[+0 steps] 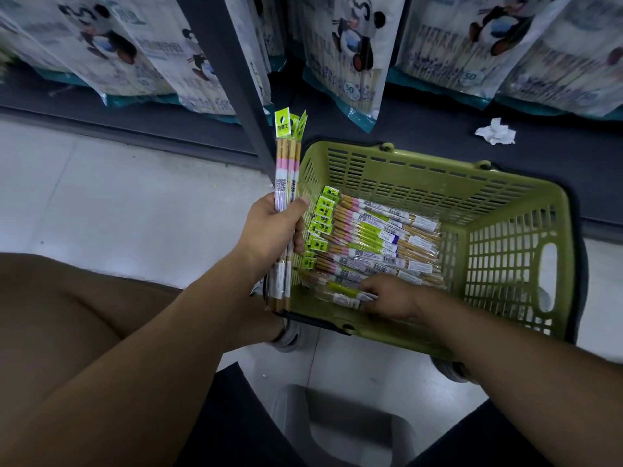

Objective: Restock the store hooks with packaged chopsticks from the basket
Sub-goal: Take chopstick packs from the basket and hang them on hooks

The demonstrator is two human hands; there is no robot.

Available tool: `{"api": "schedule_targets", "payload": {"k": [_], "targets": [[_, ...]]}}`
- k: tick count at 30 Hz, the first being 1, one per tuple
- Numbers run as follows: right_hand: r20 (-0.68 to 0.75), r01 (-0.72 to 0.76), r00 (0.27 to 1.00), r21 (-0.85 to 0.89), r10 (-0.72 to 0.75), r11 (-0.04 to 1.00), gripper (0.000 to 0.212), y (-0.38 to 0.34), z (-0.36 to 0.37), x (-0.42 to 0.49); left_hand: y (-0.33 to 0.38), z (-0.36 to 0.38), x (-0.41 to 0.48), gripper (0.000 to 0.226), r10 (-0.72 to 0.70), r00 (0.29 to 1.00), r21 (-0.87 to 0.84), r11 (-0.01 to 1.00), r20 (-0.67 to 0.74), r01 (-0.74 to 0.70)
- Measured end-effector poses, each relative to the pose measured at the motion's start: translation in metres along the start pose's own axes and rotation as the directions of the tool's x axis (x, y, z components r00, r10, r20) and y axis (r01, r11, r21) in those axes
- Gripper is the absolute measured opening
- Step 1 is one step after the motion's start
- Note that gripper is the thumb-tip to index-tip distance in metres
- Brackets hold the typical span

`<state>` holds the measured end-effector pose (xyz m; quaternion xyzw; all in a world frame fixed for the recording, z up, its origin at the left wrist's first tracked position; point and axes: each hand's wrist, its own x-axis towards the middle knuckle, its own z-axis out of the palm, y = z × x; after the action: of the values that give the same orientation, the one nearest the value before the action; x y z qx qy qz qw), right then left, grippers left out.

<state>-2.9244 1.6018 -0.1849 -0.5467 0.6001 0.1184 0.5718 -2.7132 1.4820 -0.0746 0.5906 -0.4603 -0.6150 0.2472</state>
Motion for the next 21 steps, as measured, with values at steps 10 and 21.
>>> {"api": "schedule_targets", "payload": {"k": [10,21], "targets": [[-0.297,0.143,0.954,0.561,0.038,0.815,0.01,-0.016,-0.06,-0.039,0.007,0.02,-0.006,0.024,-0.075,0.997,-0.089,0.993,-0.013,0.074],[-0.618,0.394,0.767,0.243,-0.171,0.887,0.028,-0.112,-0.051,-0.063,0.002,0.047,-0.021,0.042,-0.087,0.992,-0.257,0.96,0.093,0.109]]}}
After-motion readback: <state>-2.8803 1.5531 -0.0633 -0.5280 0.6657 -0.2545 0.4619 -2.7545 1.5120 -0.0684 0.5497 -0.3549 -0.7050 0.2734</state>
